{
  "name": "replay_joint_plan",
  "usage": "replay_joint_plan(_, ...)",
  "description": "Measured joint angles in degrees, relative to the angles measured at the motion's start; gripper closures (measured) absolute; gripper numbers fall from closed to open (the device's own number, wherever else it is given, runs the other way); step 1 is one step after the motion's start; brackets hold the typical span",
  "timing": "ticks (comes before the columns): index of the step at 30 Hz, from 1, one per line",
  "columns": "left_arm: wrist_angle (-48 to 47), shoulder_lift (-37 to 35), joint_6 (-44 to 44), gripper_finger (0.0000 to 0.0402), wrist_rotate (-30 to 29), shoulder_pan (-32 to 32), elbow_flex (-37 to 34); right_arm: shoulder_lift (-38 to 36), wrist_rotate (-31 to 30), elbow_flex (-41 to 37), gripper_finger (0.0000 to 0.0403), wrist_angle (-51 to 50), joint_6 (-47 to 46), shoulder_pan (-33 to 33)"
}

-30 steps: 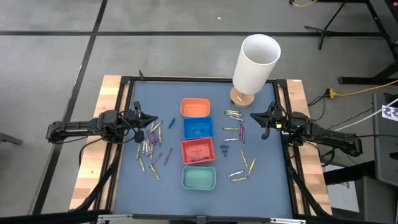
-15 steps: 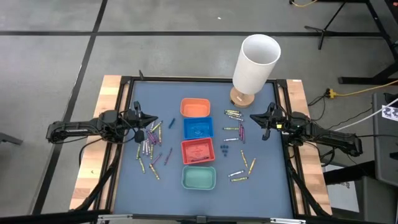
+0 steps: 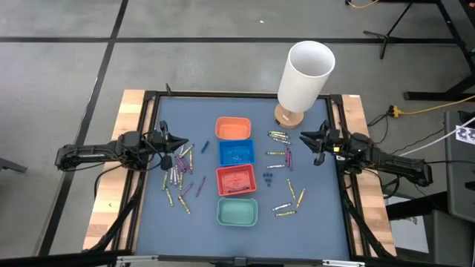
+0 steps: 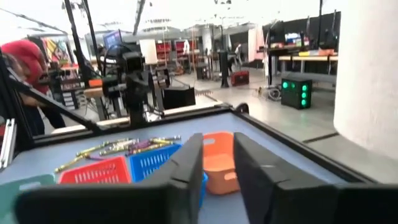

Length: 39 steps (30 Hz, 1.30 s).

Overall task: Sort crayons
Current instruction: Put the gray crayon into the orange bin

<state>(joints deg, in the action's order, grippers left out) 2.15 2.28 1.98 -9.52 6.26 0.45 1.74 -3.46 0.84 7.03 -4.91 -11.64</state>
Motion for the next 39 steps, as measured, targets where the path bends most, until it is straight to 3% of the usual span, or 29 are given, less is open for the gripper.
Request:
replay_joint_plan(7,0.0,0.0,0.0,0.0401,0.0,0.0,0.0,0.0,0.0,0.0,0.0236,3.9,0.0,0.0)
replay_joint_plan(16,0.0,0.0,0.0,0.0401,0.0,0.0,0.0,0.0,0.0,0.1,0.0229,4.0,0.0,0.0)
replay_joint_plan(21,0.0,0.0,0.0,0.0401,0.0,0.0,0.0,3.7,-0.2,2.2,0.0229,3.9,0.6,0.0)
replay_joint_plan(29,0.1,0.0,0.0,0.0401,-0.4,0.0,0.0,18.6,-2.3,10.3,0.0229,4.1,3.9,0.0)
replay_joint_plan(39,0.1,0.0,0.0,0.0401,-0.4,0.0,0.0,42.8,-12.8,19.2,0.0229,3.0,11.6,0.0)
